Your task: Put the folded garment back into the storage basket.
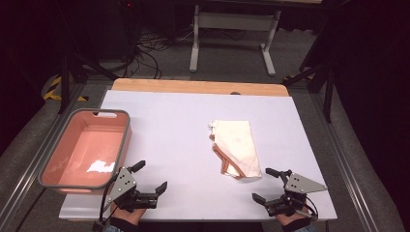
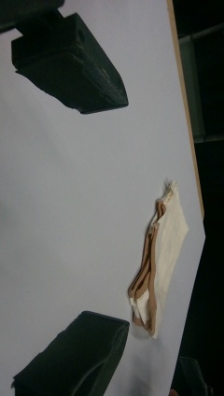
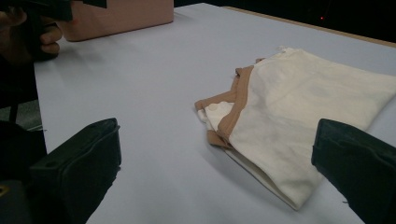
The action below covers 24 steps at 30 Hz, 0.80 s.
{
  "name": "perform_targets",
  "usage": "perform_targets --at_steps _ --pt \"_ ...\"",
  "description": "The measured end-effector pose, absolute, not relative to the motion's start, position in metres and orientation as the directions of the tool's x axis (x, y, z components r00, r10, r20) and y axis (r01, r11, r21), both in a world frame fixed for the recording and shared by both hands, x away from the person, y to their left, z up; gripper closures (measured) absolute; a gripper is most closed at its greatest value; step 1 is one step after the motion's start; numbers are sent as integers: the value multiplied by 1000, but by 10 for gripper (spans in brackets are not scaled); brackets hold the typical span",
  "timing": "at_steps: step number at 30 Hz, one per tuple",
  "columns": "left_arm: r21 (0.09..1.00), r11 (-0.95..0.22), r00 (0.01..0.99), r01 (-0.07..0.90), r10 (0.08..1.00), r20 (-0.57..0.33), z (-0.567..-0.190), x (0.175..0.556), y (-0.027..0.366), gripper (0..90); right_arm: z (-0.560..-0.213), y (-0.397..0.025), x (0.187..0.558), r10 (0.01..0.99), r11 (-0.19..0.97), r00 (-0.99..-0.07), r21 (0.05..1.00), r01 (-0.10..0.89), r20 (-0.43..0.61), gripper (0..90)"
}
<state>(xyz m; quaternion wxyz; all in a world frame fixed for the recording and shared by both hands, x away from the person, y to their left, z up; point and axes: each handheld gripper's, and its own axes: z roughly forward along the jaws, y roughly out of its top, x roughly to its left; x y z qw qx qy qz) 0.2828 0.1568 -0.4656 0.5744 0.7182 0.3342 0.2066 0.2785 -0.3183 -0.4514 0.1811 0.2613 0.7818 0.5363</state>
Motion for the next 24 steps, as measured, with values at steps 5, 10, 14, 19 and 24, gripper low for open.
perform_targets --at_steps 5,10,14,19,24 --pt "961 -102 701 258 704 -113 -466 284 157 0 -449 -319 277 602 288 -799 936 205 -10 24" --pt "960 -141 705 240 705 -73 -463 281 154 0 -448 -319 276 599 291 -801 936 200 -15 24" --pt "954 -194 704 227 710 -23 -461 280 150 20 -448 -319 276 595 291 -804 936 198 -15 24" --pt "957 -173 714 233 699 -48 -457 279 146 31 -448 -318 276 594 293 -804 936 197 -17 24" --pt "953 -181 740 243 670 -62 -449 284 141 31 -449 -318 277 594 295 -805 934 202 -14 24"
